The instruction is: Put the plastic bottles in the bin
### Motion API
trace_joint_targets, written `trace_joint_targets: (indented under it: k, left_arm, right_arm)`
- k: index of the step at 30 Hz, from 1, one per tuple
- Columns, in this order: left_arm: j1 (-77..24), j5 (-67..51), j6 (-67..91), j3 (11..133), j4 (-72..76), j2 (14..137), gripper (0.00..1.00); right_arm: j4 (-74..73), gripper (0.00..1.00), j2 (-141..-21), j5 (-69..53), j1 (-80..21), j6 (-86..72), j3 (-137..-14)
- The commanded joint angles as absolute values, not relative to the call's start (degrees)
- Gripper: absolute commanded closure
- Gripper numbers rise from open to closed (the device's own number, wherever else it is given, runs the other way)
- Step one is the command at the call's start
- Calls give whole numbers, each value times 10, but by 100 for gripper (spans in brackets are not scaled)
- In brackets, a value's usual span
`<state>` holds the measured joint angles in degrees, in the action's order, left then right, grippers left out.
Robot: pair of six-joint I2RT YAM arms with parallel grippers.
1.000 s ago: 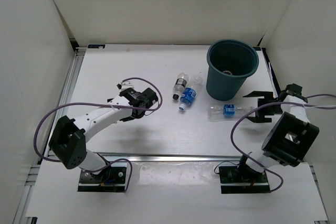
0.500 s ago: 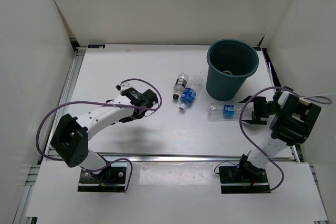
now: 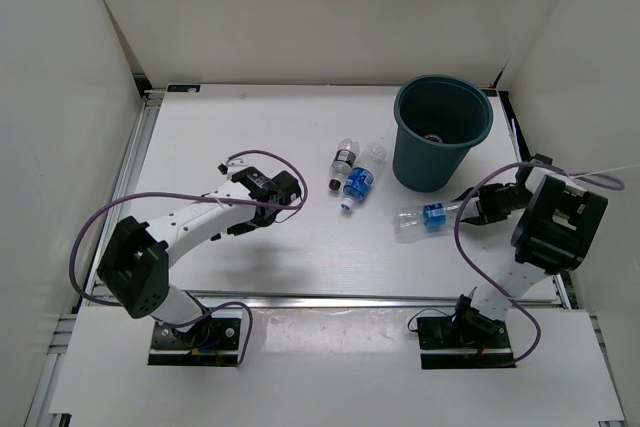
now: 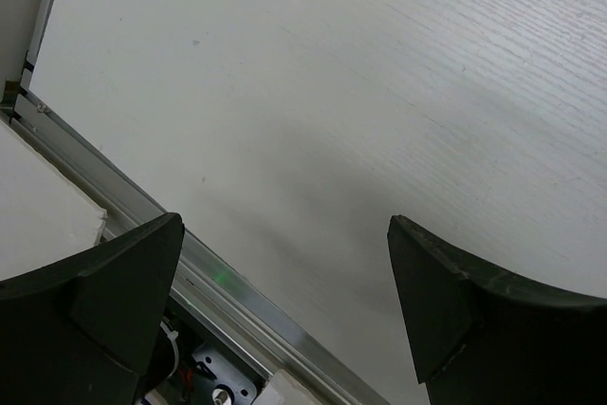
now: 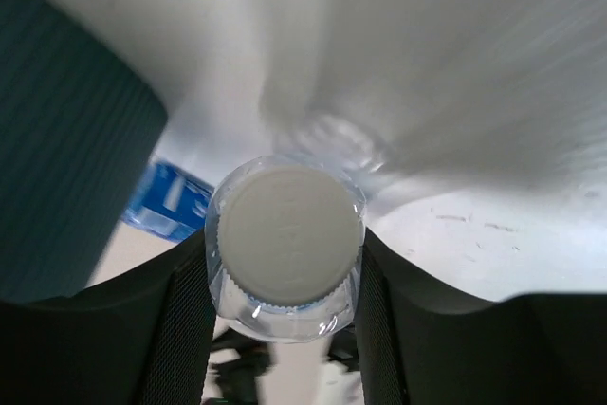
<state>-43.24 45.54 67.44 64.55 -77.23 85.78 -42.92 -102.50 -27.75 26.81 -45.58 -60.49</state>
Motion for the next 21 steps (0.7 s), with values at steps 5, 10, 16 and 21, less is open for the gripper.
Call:
trace_joint_targets:
  k: [5, 10, 16, 21]
  left_arm:
    - [-431, 448, 681, 665, -782, 875, 0]
    - [-431, 448, 665, 684, -776, 900, 0]
    - [-431, 454, 648, 690, -776, 900, 0]
    - [-431, 460, 635, 690, -776, 900, 0]
  right_arm:
    - [-501, 75, -894, -272, 235, -353, -635]
    - [-526, 79, -832, -282, 173, -370, -628]
    - [-573, 80, -781, -299, 160, -395, -685]
    - [-595, 86, -709, -316, 161, -483, -728]
